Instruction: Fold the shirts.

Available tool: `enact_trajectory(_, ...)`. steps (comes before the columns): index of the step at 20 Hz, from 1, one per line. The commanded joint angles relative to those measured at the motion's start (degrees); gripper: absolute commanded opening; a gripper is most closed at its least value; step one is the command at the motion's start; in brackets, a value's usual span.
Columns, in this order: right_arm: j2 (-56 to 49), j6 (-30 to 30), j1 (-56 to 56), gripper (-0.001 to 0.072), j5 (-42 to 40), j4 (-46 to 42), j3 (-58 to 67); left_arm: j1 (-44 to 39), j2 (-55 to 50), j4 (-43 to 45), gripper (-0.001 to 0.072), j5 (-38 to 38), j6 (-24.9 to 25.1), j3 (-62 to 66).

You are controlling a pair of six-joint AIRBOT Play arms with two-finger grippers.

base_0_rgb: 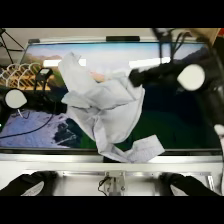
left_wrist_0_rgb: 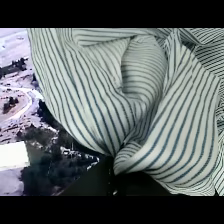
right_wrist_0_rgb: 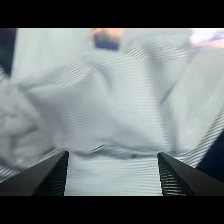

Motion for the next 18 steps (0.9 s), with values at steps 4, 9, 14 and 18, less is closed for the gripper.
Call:
enact_trajectory(4,-22.4,1.5,-21.8,0.0663,10.8,17.4,5.5,-0.7,4.3,0.4,0.0057,-1.9,-1.5,-0.2)
enact_trajectory(9,-34.3,0.9,-18.3,0.0663,11.4,22.8,5.5,-0.7,4.3,0.4,0.0057,-0.6,-1.6,-0.2)
enact_trajectory(14,-38.3,4.3,-13.1,0.0663,8.1,22.8,5.5,-0.7,4.3,-2.8,0.0057,4.0,-1.5,-0.2)
enact_trajectory(18,-40.6,7.0,-10.4,0.0660,7.2,22.8,5.5,-0.7,4.3,-7.0,0.0057,7.2,-1.5,-0.2)
